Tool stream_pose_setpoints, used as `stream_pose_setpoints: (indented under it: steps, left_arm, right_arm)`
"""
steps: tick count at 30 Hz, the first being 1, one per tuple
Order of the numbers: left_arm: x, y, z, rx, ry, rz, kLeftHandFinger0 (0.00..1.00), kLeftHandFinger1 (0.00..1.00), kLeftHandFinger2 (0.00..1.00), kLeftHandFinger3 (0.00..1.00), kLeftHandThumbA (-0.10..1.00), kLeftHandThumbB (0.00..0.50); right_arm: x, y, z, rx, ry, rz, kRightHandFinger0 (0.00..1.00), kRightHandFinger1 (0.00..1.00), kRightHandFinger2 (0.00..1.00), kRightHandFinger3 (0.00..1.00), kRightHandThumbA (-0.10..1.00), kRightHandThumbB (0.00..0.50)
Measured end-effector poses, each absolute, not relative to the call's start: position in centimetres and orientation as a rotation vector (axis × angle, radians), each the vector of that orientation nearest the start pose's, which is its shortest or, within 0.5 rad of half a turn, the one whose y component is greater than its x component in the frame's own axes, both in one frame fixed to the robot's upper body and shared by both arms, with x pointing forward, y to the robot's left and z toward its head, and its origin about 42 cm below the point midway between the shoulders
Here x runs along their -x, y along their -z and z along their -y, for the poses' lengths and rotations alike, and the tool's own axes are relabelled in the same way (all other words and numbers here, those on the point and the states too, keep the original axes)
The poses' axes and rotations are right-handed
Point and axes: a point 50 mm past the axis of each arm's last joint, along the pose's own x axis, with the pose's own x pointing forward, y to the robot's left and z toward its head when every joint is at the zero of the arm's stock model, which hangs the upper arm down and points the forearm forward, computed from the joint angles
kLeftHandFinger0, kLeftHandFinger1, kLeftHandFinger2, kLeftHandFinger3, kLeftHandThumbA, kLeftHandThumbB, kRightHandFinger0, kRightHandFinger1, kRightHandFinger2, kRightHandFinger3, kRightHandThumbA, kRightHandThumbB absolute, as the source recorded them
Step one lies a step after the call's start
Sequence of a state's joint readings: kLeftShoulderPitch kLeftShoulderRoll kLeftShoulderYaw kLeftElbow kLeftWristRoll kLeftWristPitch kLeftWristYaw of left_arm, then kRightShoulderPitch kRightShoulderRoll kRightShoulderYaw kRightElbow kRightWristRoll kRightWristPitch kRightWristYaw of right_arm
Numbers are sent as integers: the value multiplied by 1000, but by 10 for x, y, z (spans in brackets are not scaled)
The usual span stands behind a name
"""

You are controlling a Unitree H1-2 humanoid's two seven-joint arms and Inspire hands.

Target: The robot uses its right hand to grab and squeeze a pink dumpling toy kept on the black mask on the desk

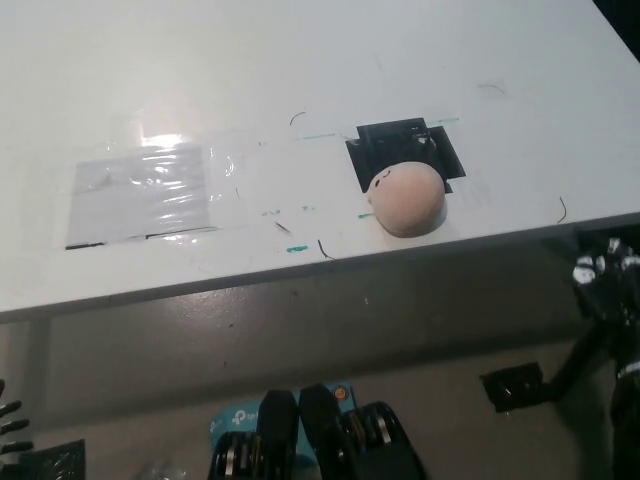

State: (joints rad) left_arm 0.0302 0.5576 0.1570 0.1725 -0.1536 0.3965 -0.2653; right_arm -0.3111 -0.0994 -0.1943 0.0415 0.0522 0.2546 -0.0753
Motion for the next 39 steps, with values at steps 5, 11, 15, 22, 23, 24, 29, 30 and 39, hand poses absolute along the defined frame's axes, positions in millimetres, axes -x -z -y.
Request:
stream_pose_setpoints:
  steps: [5, 11, 15, 22, 23, 24, 29, 30, 39]
  left_arm:
    - [-254, -92, -449, -266, -34, -577, 705, 808, 895, 947, 1000, 95]
    - [-255, -93, -449, -262, -27, -580, 674, 796, 892, 950, 1000, 106]
    - [-255, -92, -448, -261, -20, -582, 682, 800, 907, 944, 1000, 105]
    - [-256, -93, -448, -257, -19, -585, 697, 785, 894, 906, 1000, 103]
    - [-256, -93, -448, -257, -19, -586, 698, 785, 893, 905, 1000, 103]
    - [-257, -94, -448, -257, -18, -584, 691, 785, 892, 910, 1000, 92]
    - [-257, -94, -448, -256, -14, -586, 673, 798, 909, 944, 1000, 93]
    - [-257, -94, -448, -256, -13, -586, 672, 798, 907, 947, 1000, 93]
    - [-259, -95, -447, -252, -6, -583, 701, 800, 891, 939, 1000, 99]
  right_arm:
    - [-403, -219, 257, 62, 117, 144, 965, 1000, 1000, 1000, 161, 174]
    - [-427, -269, 222, 331, -63, 237, 1000, 1000, 1000, 1000, 740, 490]
    - [-434, -278, 197, 492, -143, 244, 1000, 1000, 1000, 1000, 858, 500]
    - [-449, -278, 161, 668, -189, 233, 1000, 1000, 1000, 1000, 899, 500]
    - [-453, -277, 157, 684, -192, 228, 1000, 1000, 1000, 1000, 899, 500]
    - [-456, -275, 153, 701, -196, 220, 1000, 1000, 1000, 1000, 872, 500]
    - [-466, -263, 138, 741, -209, 180, 1000, 1000, 1000, 1000, 811, 500]
    - [-468, -259, 136, 749, -211, 165, 1000, 1000, 1000, 1000, 806, 500]
    - [-502, -231, 137, 825, -189, 57, 1000, 1000, 1000, 1000, 741, 500]
